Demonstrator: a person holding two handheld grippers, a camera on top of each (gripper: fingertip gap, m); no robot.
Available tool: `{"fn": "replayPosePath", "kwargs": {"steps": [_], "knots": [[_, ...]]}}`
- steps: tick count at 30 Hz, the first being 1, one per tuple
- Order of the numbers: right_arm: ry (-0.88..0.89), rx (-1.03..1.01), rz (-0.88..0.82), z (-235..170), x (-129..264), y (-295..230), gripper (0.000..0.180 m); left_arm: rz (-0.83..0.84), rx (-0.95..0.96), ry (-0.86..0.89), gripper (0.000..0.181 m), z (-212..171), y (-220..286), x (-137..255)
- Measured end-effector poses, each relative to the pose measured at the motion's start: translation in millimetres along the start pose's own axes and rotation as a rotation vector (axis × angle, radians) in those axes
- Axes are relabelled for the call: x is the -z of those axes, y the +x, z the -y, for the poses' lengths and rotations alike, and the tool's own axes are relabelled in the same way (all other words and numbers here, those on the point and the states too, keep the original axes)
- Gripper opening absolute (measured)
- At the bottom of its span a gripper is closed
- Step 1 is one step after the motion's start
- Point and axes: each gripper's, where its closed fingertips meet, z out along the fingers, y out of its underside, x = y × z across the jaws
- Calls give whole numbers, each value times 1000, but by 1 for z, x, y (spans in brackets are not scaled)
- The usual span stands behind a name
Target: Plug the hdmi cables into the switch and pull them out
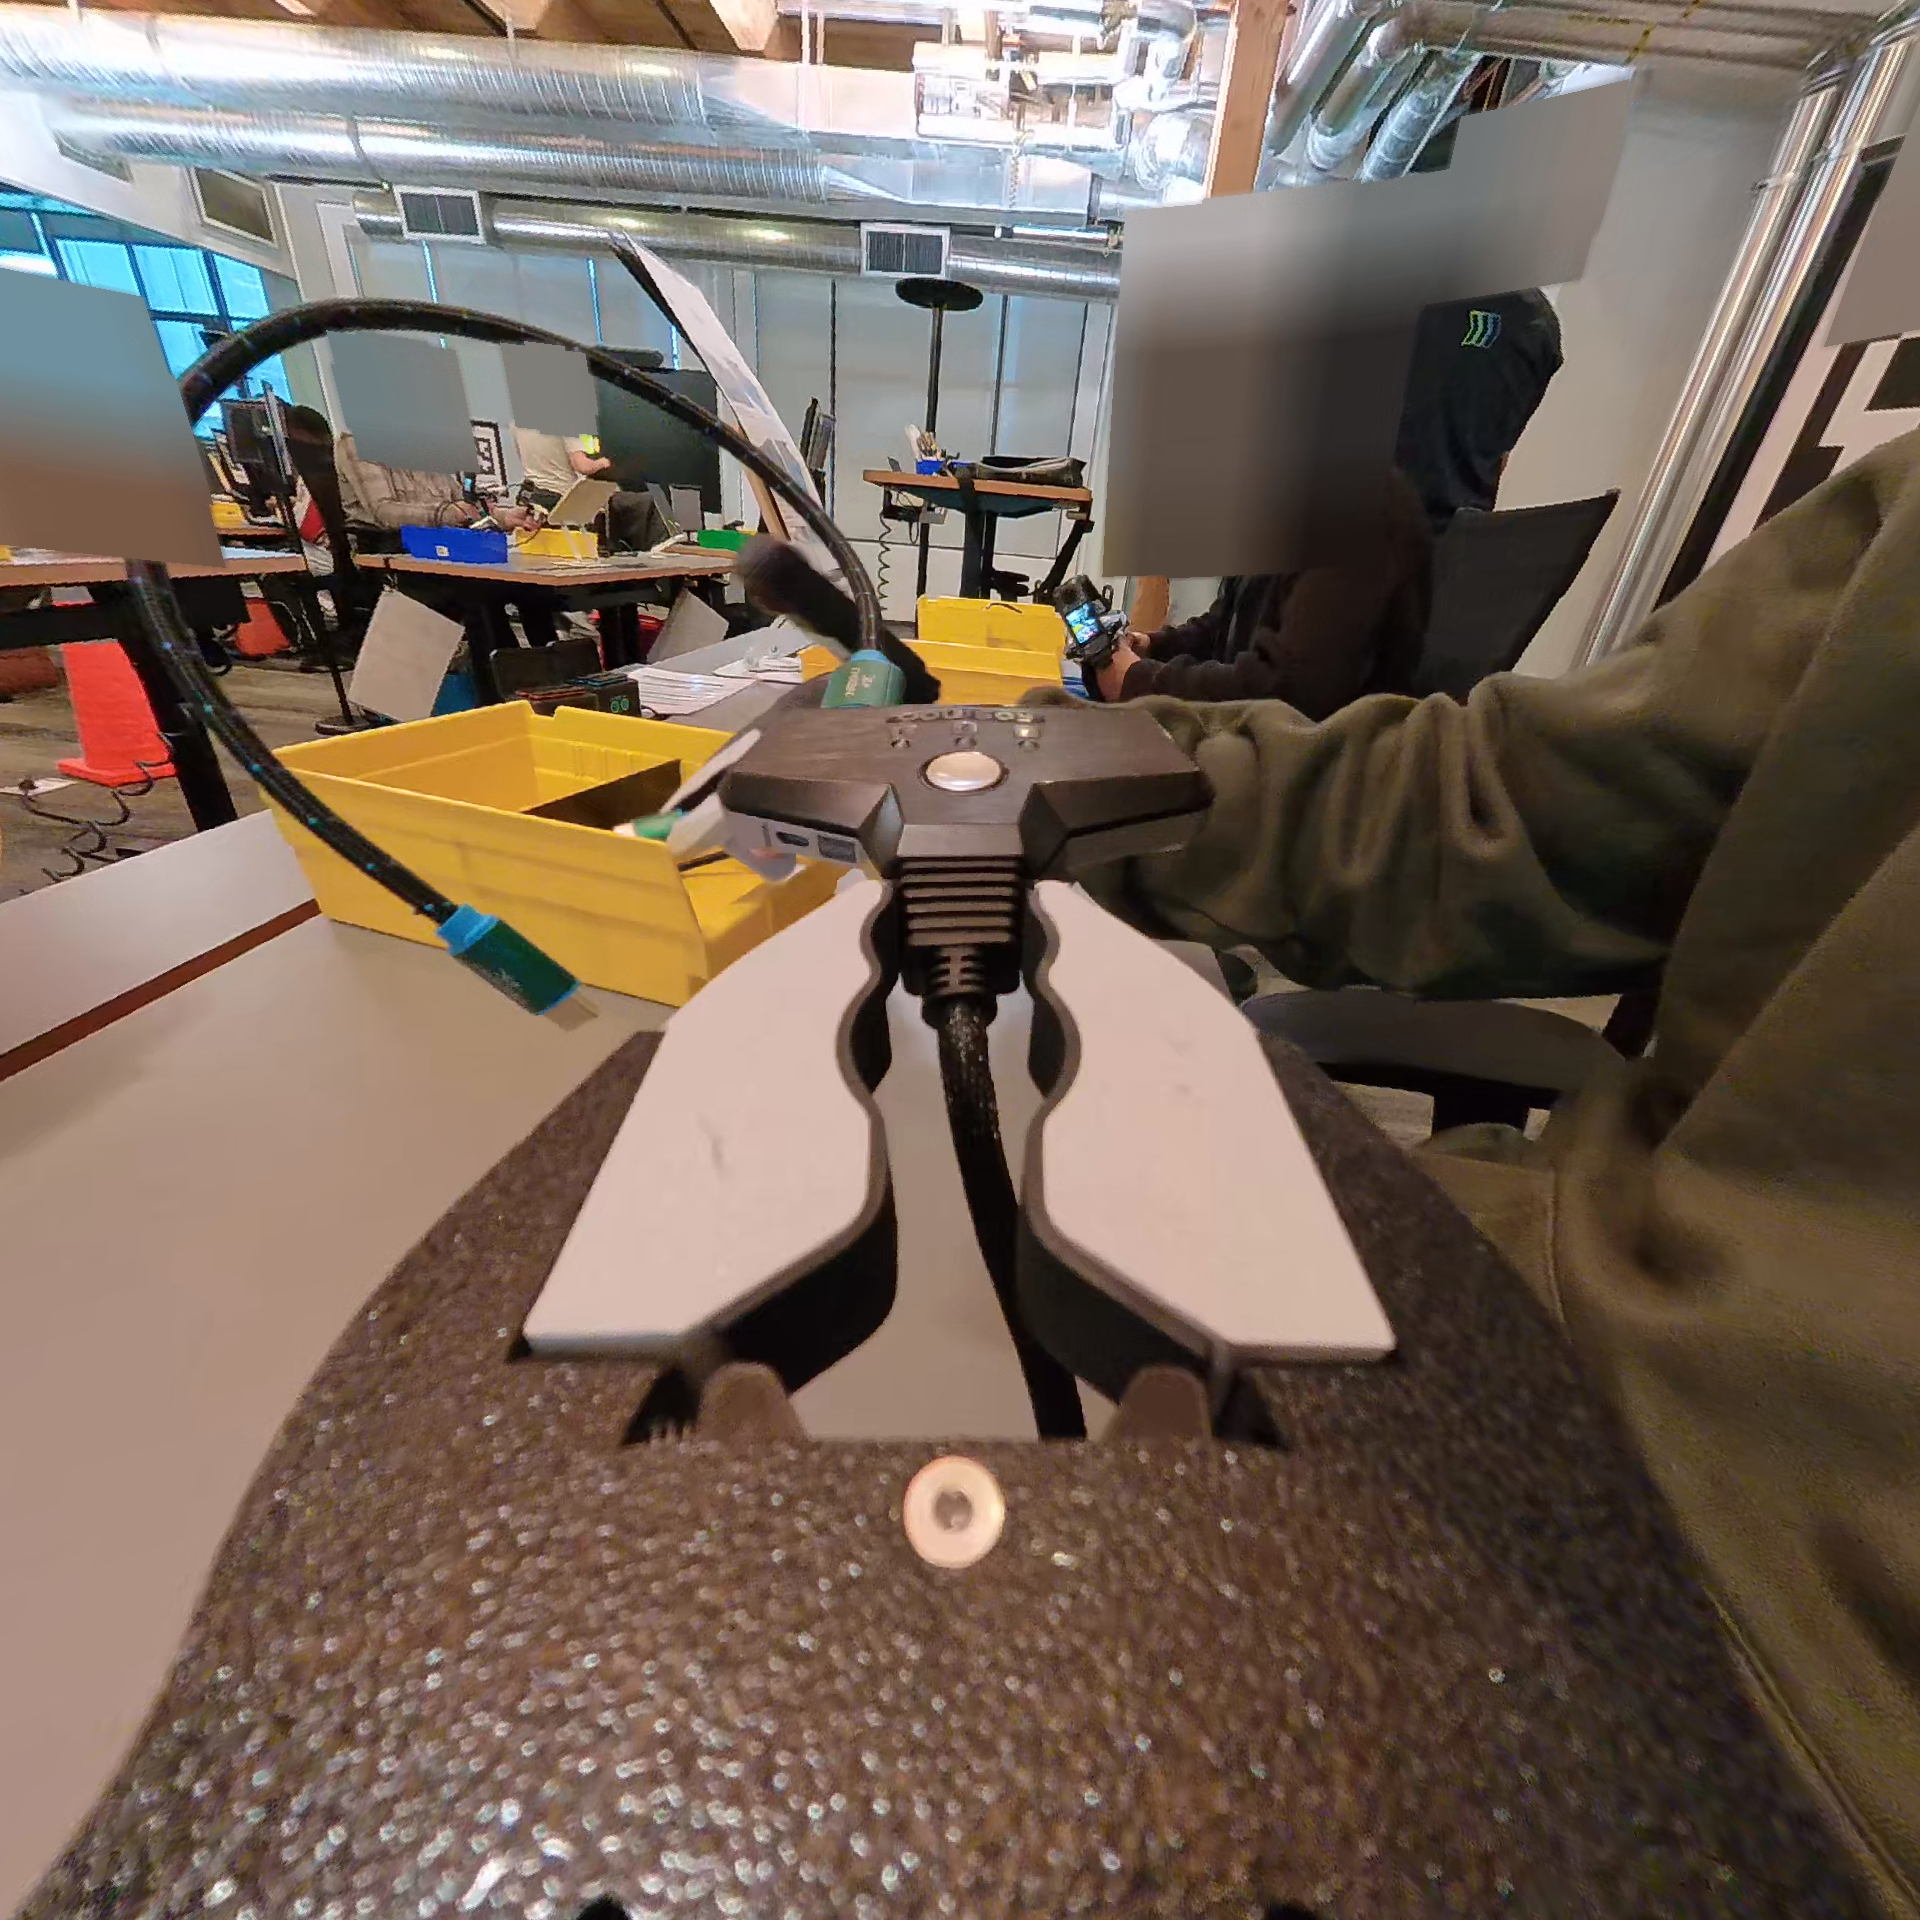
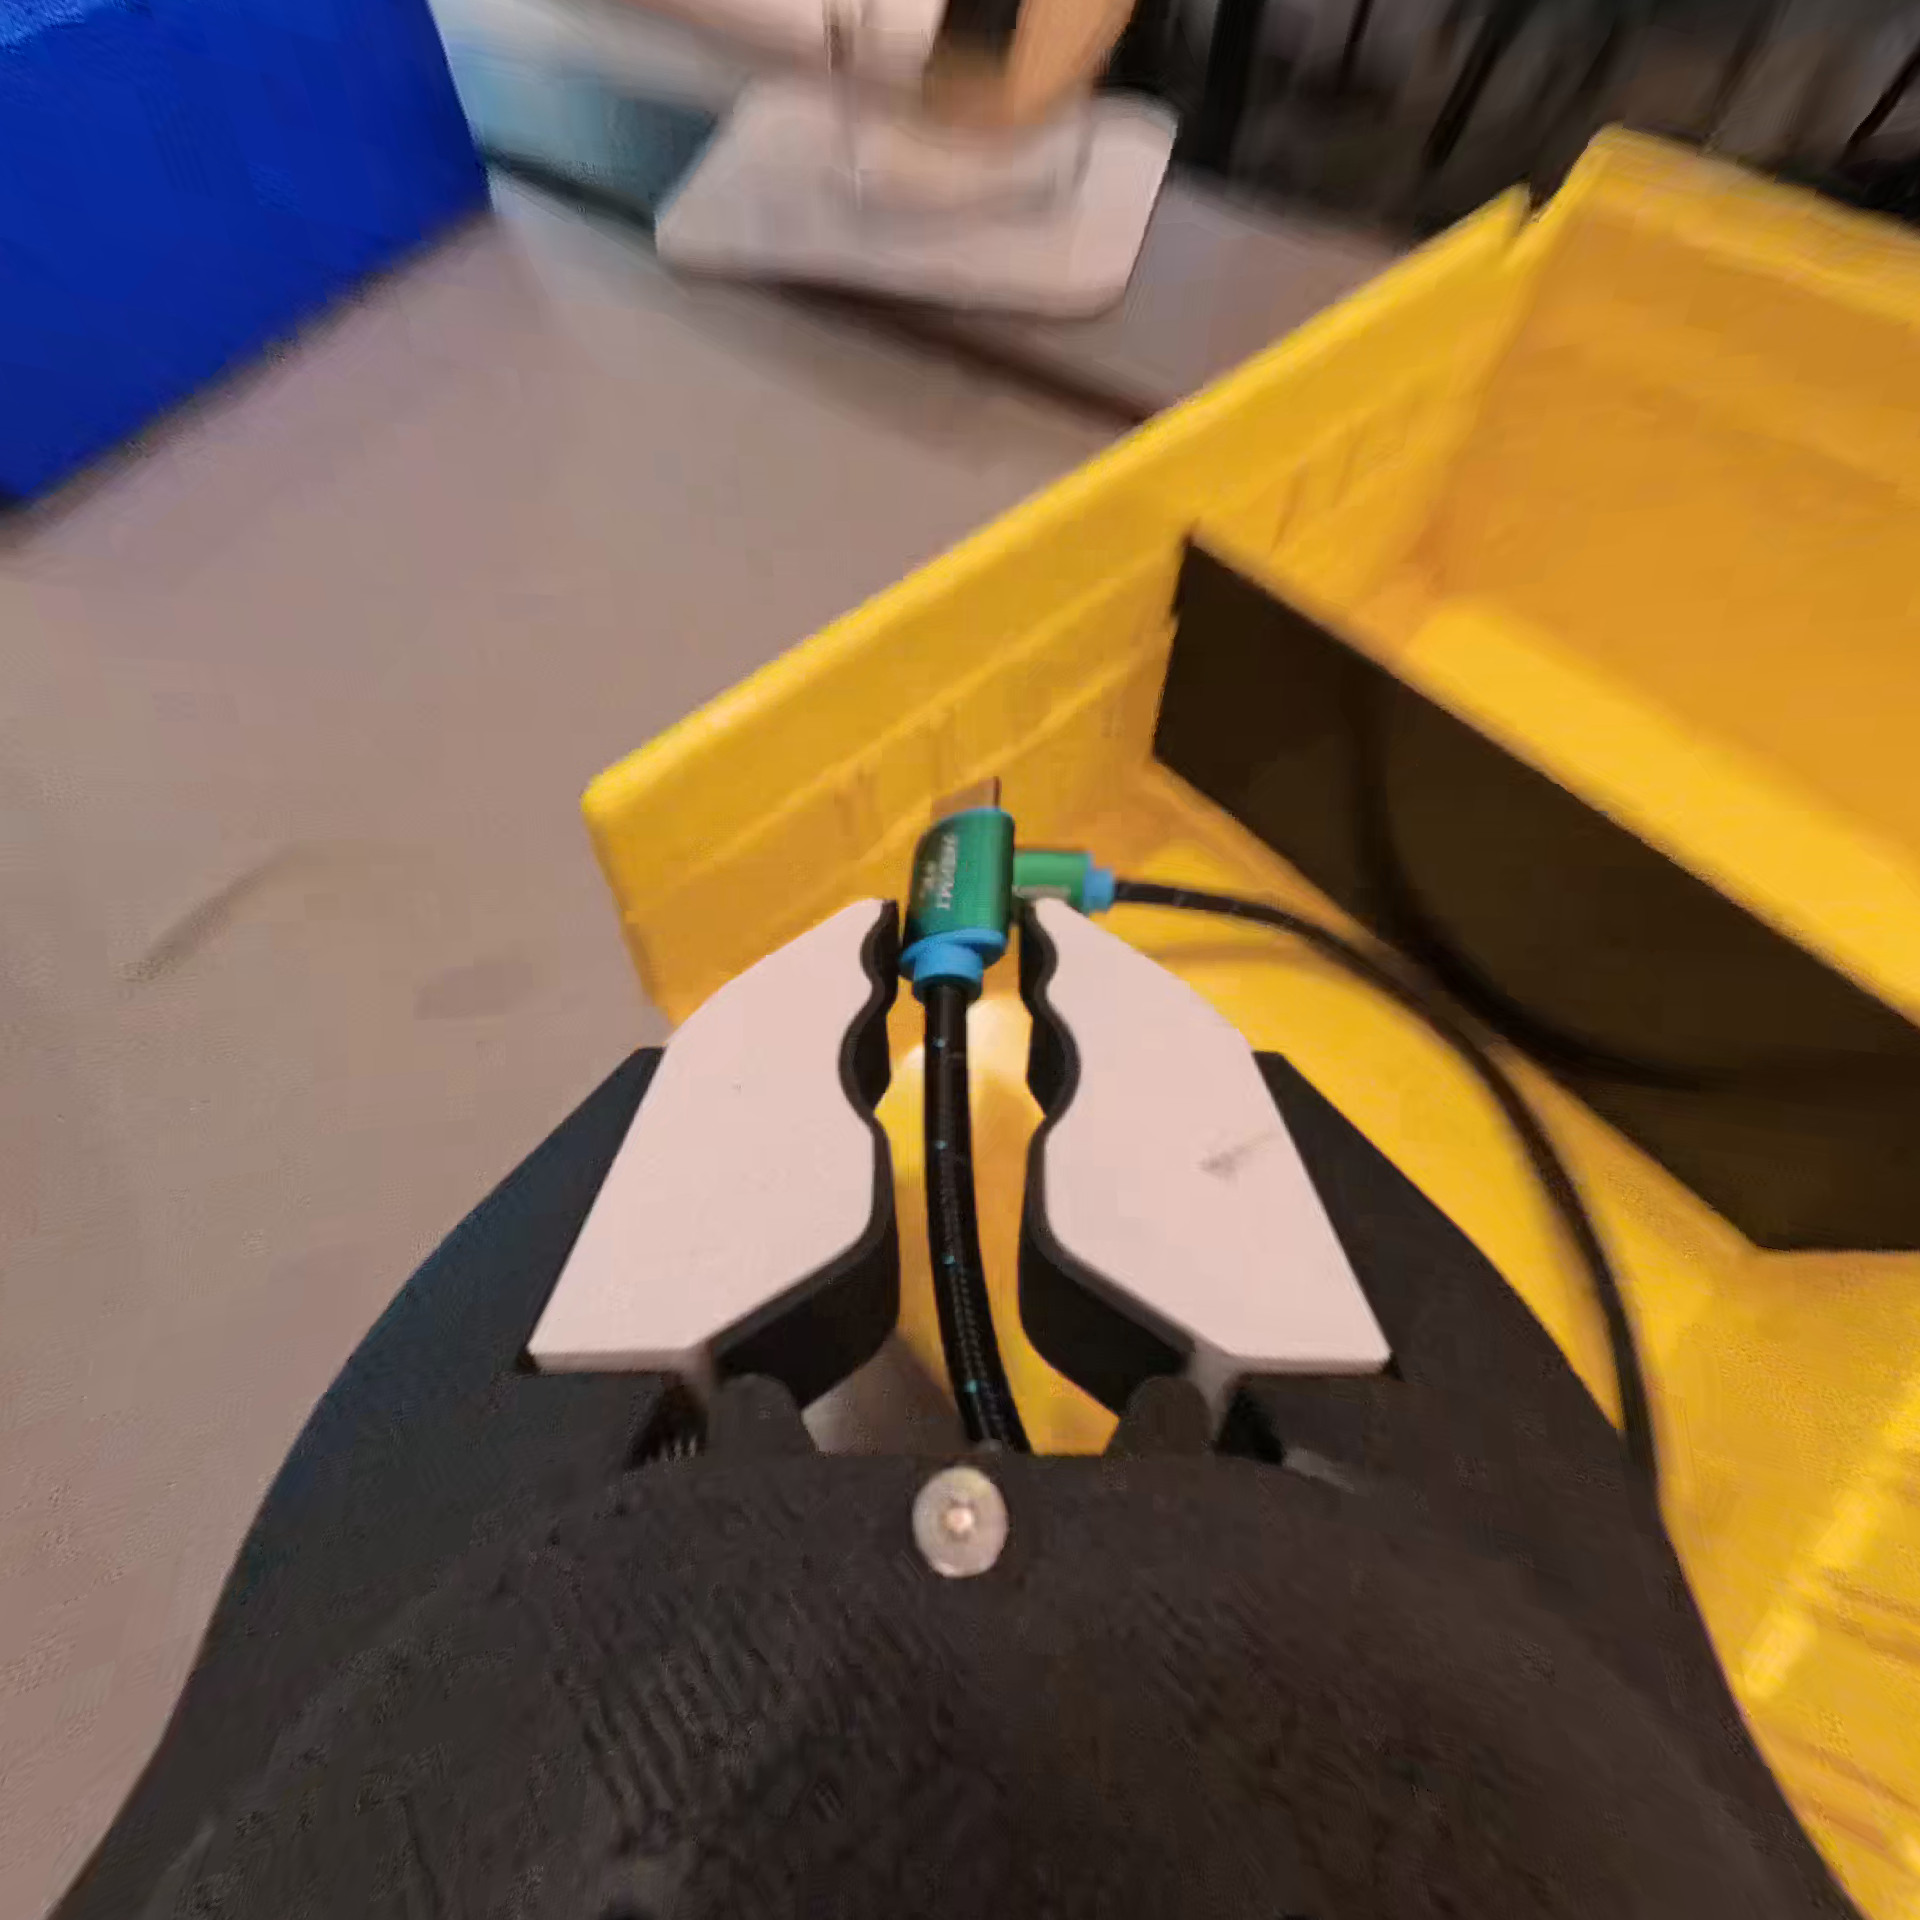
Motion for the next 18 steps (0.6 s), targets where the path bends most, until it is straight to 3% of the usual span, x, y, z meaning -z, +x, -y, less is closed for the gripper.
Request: {"fn": "replayPosePath", "kwargs": {"steps": [3,5,7,12,15,18], "knots": [[-201,-18,-14,-21,-2,4,50,0,4,-10,21,-2,0,-2],[-190,-23,7,-13,4,2,66,-4,1,-20,22,-4,1,-3],[-105,-23,65,5,17,-7,70,1,-4,-17,22,-3,0,-3],[284,-82,72,62,69,-13,68,10,1,-1,22,-1,-2,0],[535,-28,246,86,117,-70,53,16,-13,-26,22,-4,-3,0],[610,187,353,79,151,-149,44,10,-54,-85,22,-13,-2,-1]]}}
